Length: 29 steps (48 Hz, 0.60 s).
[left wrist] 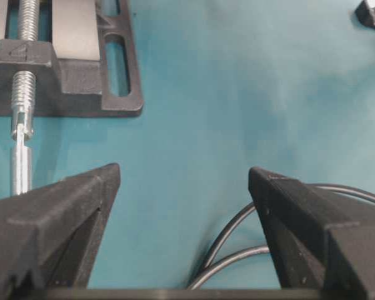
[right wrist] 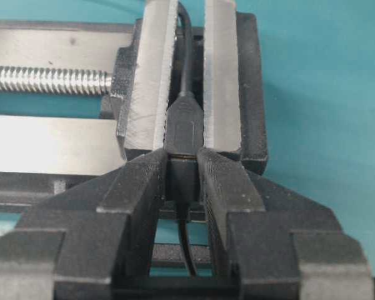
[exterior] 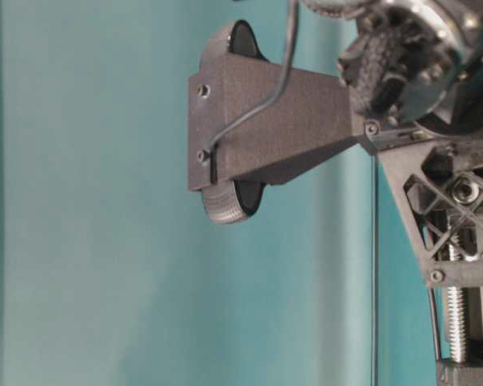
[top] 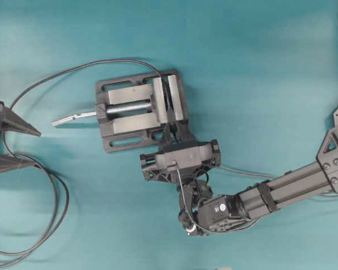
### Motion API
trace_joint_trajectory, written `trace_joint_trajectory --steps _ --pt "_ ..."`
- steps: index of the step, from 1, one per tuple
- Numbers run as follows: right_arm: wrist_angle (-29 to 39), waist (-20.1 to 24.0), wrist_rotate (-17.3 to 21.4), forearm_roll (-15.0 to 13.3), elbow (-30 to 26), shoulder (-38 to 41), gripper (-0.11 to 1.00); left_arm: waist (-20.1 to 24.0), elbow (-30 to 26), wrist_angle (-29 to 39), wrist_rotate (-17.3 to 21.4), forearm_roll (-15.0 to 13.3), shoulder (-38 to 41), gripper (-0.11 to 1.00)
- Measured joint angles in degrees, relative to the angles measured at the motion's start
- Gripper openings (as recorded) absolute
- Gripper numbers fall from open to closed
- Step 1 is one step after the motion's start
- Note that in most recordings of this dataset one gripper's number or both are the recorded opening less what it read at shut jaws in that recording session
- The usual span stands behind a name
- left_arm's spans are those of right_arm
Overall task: Insert the USB cable into the fixed female connector.
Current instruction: 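Open the right gripper and pull it back from the plug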
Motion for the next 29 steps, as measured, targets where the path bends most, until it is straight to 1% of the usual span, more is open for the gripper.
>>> trace_joint_trajectory --steps 11,15,29 --pt "0.09 1.23 -0.35 1.32 -0.79 0.00 0.27 0.00 0.00 0.00 0.00 0.09 0.00 0.99" --pt "0.09 1.85 -0.35 1.41 -0.88 0.00 0.27 0.00 0.00 0.00 0.00 0.09 0.00 0.99" --pt "0.18 3.43 -0.26 2.29 -1.23 0.00 0.36 0.00 0.00 0.00 0.00 0.09 0.00 0.99"
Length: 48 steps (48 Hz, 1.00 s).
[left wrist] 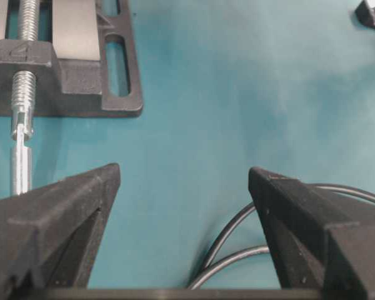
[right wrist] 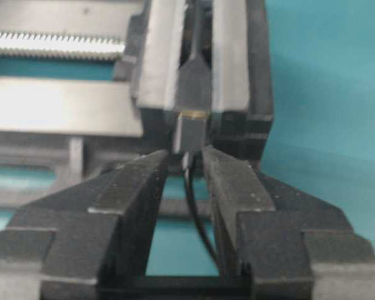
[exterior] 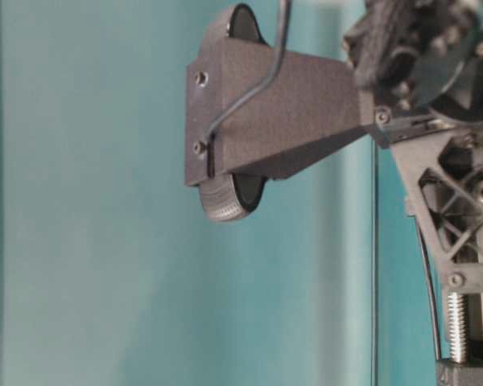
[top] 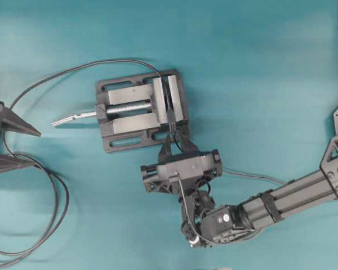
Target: Insert the USB cable into the fixed female connector.
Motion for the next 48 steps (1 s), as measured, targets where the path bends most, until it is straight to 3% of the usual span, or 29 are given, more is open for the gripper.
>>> trace_joint_trajectory --steps 19,48 --pt "0.00 0.79 -0.35 0.26 0.44 -0.44 0.38 0.00 0.00 0.00 0.00 0.00 0.00 0.99" --pt "2.20 4.22 0.62 0.44 14.68 -11.51 0.52 0.00 0.00 0.00 0.00 0.00 -0.09 0.99"
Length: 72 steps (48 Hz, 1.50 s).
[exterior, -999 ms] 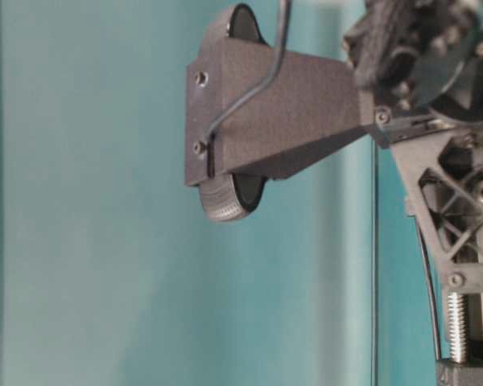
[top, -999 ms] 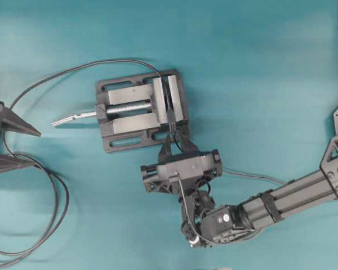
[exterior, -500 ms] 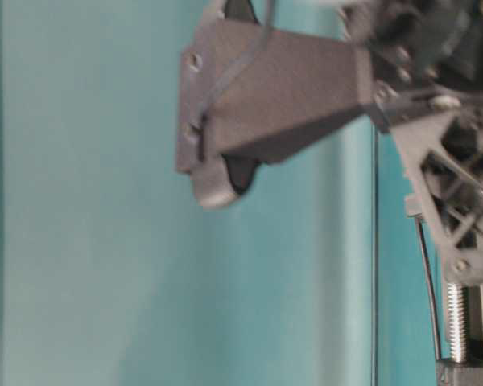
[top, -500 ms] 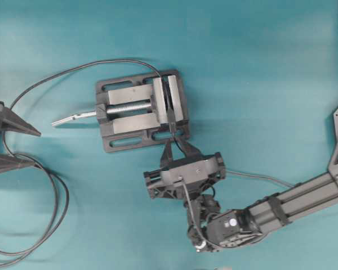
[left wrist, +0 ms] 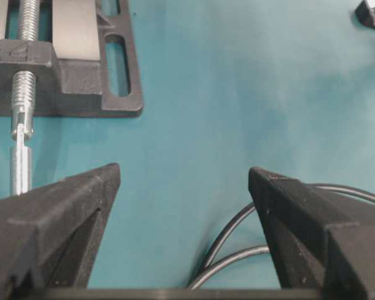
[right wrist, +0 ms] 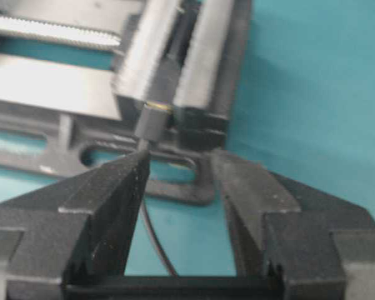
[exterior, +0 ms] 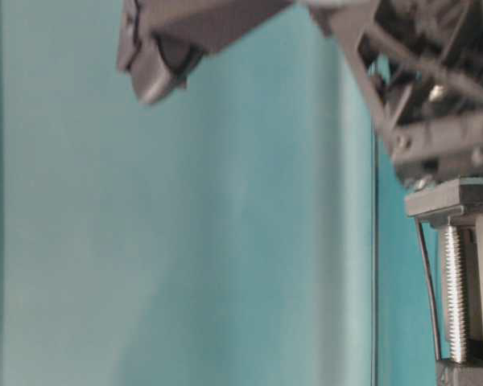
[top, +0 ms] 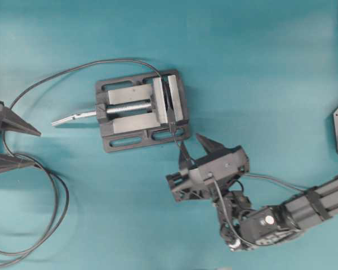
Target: Insert the USB cable into the fixed female connector.
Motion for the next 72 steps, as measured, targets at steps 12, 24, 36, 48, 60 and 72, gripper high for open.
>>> trace_joint_trajectory --steps 12,24,36,48,60,72 --pt "4.04 2.11 1.93 0.00 7.56 -5.36 0.52 0.00 0.09 0.00 0.00 0.00 0.09 0.99" --pt "7.03 4.13 3.87 -1.58 15.64 -11.95 0.52 0.00 0.00 0.00 0.00 0.00 0.09 0.99" --pt "13.45 4.57 4.13 -7.91 24.70 -19.16 0.52 0.00 0.00 0.00 0.00 0.00 0.00 0.99" --pt "17.14 4.66 9.93 -15.91 36.04 -27.51 0.51 0.00 0.00 0.00 0.00 0.00 0.00 0.99" --pt "20.21 4.57 16.00 -25.22 46.41 -36.30 0.51 0.00 0.00 0.00 0.00 0.00 0.00 0.99" --pt "20.92 0.62 18.90 -34.98 55.46 -45.44 0.51 0.00 0.00 0.00 0.00 0.00 0.09 0.99"
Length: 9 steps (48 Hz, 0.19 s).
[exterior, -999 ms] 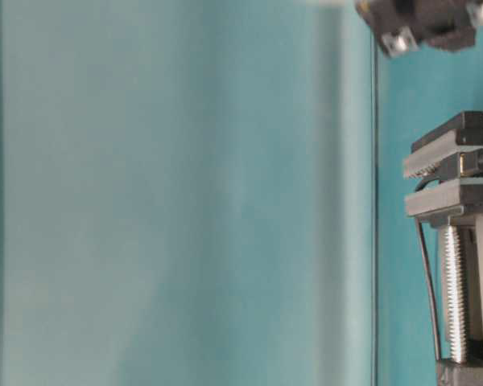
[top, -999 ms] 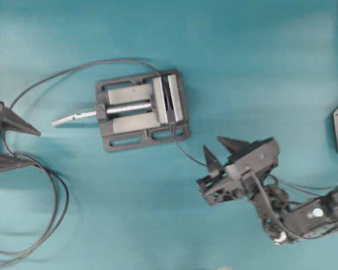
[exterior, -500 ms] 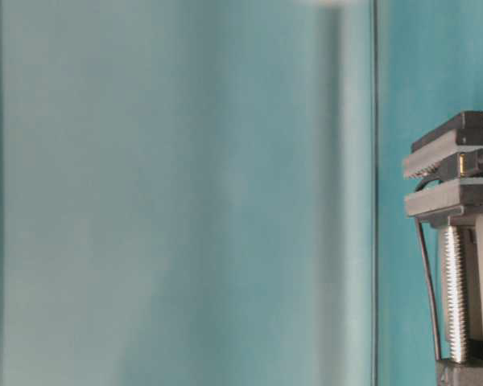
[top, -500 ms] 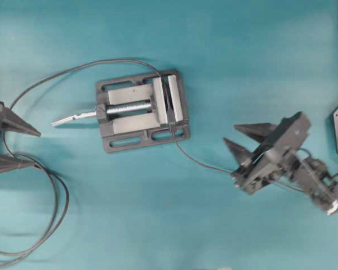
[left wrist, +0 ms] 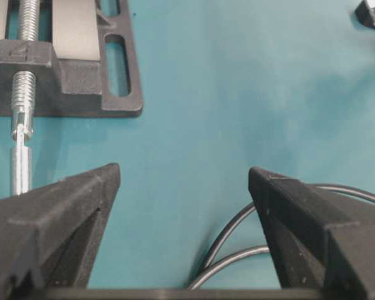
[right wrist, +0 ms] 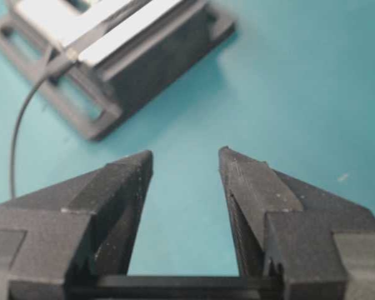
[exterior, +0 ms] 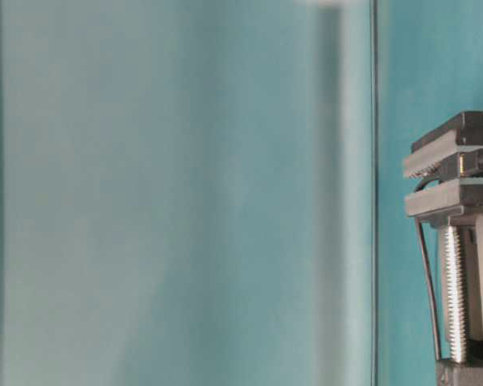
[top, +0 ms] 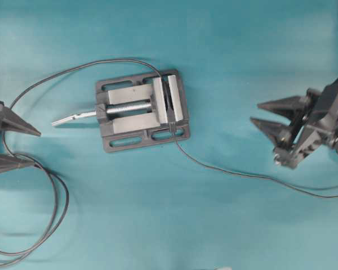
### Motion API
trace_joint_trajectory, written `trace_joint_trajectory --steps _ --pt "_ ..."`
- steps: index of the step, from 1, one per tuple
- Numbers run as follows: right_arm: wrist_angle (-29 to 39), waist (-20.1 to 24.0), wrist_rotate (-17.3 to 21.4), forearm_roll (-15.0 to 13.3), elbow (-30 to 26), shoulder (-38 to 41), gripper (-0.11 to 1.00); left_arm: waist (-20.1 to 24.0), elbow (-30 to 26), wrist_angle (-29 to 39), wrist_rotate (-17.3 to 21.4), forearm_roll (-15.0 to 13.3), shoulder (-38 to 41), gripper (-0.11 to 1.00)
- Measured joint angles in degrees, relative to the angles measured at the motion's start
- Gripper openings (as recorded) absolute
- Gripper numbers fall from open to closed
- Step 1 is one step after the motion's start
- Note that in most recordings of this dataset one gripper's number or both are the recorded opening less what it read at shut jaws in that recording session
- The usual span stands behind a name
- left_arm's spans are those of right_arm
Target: Insert the USB cable into the fixed female connector.
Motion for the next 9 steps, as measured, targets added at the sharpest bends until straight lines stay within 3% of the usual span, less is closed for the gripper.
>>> trace_joint_trajectory --steps 9 --pt "4.04 -5.10 1.05 -8.96 6.24 -10.11 0.51 0.00 0.00 0.00 0.00 0.00 -0.09 0.99"
